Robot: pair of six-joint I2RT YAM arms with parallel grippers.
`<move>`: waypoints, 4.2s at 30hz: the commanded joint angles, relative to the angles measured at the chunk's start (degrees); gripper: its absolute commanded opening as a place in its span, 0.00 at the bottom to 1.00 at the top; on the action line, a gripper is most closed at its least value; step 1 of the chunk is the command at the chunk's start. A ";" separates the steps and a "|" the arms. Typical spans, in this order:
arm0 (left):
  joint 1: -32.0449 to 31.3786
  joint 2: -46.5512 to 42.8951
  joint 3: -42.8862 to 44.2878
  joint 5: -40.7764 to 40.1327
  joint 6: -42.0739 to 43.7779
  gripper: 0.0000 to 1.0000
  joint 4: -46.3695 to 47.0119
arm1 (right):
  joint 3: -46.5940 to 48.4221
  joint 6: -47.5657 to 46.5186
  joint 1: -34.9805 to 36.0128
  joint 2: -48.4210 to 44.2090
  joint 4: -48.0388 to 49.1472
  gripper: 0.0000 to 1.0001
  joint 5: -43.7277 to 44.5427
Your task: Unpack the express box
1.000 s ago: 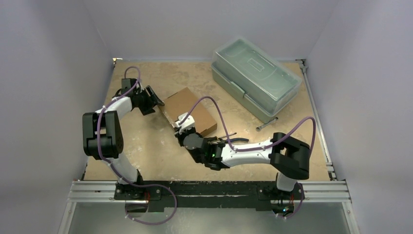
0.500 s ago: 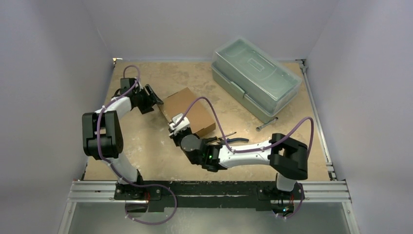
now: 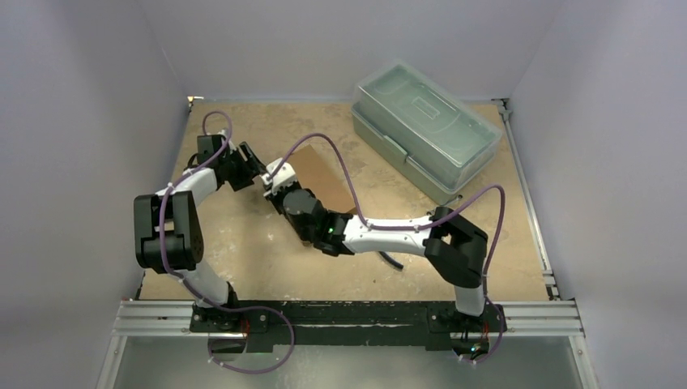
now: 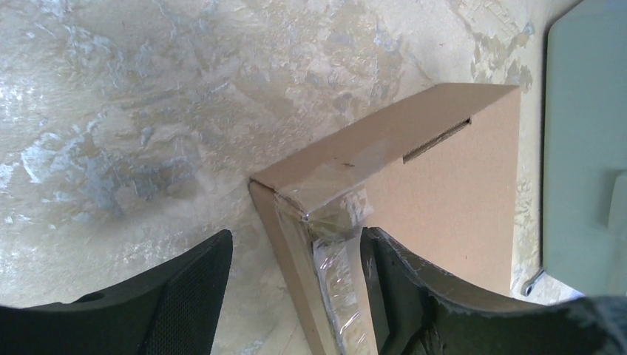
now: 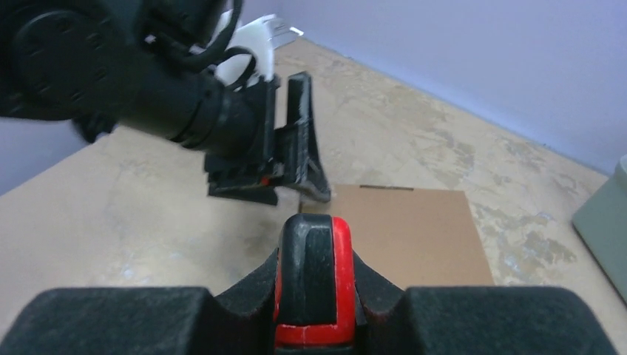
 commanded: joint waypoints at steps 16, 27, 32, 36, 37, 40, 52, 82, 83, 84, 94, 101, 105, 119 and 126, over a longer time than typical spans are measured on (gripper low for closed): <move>0.30 -2.48 15.73 6.73 0.24 0.69 1.25 | -1.29 29.74 -3.49 -16.46 -40.36 0.00 7.97; -1.53 19.82 32.90 7.41 5.06 0.53 -9.11 | -7.12 49.11 -9.04 -17.53 -57.99 0.00 2.80; -4.41 19.29 30.86 4.23 6.44 0.53 -9.60 | -5.84 45.58 -11.36 -13.92 -59.62 0.00 -5.44; -6.04 19.82 30.23 2.96 7.31 0.54 -10.05 | -5.83 44.51 -12.59 -10.54 -57.78 0.00 -5.53; -6.18 19.99 30.09 2.68 7.47 0.54 -10.37 | -5.23 44.31 -12.70 -9.43 -57.89 0.00 -5.52; -6.31 20.22 29.27 0.60 7.38 0.54 -11.38 | -3.19 43.62 -12.95 -6.56 -57.84 0.00 -6.19; -5.05 13.24 14.82 -7.66 -1.98 0.53 -15.72 | 22.51 32.56 -17.37 8.43 -66.58 0.00 -15.07; -1.80 -35.61 -8.35 -33.92 -8.91 0.64 -19.59 | 36.36 25.77 -22.20 6.61 -65.58 0.00 -2.05; -1.76 -34.64 -7.40 -30.03 -7.22 0.63 -16.85 | 33.83 28.15 -22.20 4.99 -65.41 0.00 -1.74; -1.79 -33.14 -6.33 -25.25 -6.11 0.63 -14.43 | 31.60 30.77 -22.18 3.15 -65.57 0.00 -1.58; -2.07 -10.68 5.09 6.86 0.47 0.60 3.51 | 6.77 53.03 -21.86 -8.45 -52.17 0.00 5.45; -2.35 1.70 11.52 1.77 4.73 0.60 0.30 | -4.30 74.43 -21.61 -9.61 -46.86 0.00 12.75; -2.30 7.34 13.40 3.24 3.91 0.60 -0.44 | -2.98 77.26 -21.08 -6.63 -47.73 0.00 14.74; -2.24 -0.30 -2.15 -2.62 -10.50 0.57 -2.53 | 9.72 63.22 -20.87 5.03 -30.90 0.00 15.03; -2.16 -6.28 -8.46 -5.04 -10.45 0.61 -5.76 | 11.43 38.75 -22.81 8.61 -8.98 0.00 7.37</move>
